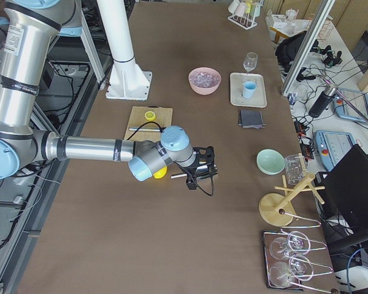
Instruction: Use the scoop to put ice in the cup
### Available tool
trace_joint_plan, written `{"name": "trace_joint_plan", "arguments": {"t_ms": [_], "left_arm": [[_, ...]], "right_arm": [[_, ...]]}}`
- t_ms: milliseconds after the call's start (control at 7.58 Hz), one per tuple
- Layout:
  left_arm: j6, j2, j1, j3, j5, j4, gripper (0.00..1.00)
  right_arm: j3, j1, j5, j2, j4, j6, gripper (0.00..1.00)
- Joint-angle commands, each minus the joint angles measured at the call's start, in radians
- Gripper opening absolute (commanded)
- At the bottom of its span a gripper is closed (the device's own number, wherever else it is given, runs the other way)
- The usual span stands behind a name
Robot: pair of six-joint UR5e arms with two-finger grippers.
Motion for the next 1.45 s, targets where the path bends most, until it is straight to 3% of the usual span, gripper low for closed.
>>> {"name": "trace_joint_plan", "arguments": {"t_ms": [0,528,924,1056,1320], "left_arm": [[0.117,0.001,0.101,-0.090,0.005,-0.001,0.99],[0.568,-0.013,0.101,-0.095,-0.007,-0.018,0.99],[0.573,-0.042,0.168,-0.101,-0.010,-0.110,0.99],[0.572,-0.044,0.182,-0.121,-0.049,-0.141,0.99],[0.575,-0.039,0.268,-0.125,-0.051,-0.329,0.99]], "right_arm": [[-0.057,-0.059,-0.039,-0.049,0.231,0.121,1.00],[-0.062,-0.181,-0.141,-0.063,0.330,0.216,0.99],[-0.062,-0.230,-0.181,-0.063,0.345,0.273,0.99],[-0.062,-0.243,-0.184,-0.061,0.363,0.303,0.99],[-0.062,-0.281,-0.210,-0.061,0.377,0.336,0.98]]}}
